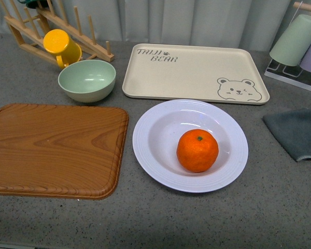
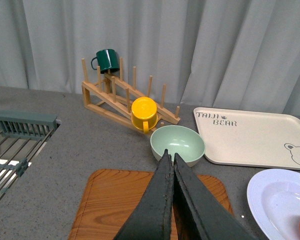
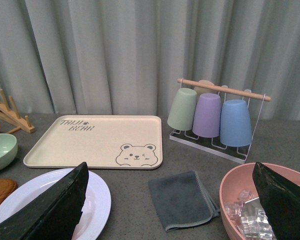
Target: Place orange and plate with both arms
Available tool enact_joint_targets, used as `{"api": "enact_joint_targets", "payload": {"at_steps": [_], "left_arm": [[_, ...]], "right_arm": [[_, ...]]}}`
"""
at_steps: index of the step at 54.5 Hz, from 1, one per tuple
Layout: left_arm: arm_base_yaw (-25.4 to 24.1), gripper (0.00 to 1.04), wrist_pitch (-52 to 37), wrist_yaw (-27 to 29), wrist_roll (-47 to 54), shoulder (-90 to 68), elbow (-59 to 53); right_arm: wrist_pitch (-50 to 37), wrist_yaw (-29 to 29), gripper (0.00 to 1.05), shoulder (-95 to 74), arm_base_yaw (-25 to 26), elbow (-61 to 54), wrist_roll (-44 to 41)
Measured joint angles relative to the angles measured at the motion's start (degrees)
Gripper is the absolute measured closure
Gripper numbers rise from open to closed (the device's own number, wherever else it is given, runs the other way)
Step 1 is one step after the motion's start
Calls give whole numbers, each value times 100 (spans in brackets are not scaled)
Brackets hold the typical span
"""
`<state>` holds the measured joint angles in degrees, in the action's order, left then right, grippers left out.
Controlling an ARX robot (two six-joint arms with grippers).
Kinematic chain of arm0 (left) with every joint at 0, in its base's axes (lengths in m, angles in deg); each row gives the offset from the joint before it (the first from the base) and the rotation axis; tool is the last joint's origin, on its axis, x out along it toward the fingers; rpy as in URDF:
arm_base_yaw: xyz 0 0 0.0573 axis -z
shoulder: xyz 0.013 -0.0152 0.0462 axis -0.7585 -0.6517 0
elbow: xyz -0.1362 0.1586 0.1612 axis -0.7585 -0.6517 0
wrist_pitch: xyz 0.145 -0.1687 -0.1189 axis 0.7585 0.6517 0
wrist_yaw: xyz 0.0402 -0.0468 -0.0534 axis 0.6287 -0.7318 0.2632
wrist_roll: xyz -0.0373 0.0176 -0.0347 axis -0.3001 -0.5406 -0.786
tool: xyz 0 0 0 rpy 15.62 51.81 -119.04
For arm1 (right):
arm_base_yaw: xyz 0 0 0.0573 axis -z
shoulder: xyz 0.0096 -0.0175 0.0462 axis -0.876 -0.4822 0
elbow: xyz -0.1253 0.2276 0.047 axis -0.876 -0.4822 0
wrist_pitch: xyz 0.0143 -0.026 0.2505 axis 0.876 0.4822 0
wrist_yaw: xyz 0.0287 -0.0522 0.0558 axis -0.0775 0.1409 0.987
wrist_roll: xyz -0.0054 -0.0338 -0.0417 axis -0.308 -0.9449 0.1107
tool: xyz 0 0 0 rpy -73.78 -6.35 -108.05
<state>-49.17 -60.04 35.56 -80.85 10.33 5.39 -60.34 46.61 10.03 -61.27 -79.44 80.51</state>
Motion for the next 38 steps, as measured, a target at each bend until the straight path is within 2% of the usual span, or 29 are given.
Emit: {"api": "enact_joint_targets", "payload": {"at_steps": [38], "left_arm": [[-2,101,1515,0,0,1550,-2]], "right_arm": [[0,0,9,0,0,0,0]]}}
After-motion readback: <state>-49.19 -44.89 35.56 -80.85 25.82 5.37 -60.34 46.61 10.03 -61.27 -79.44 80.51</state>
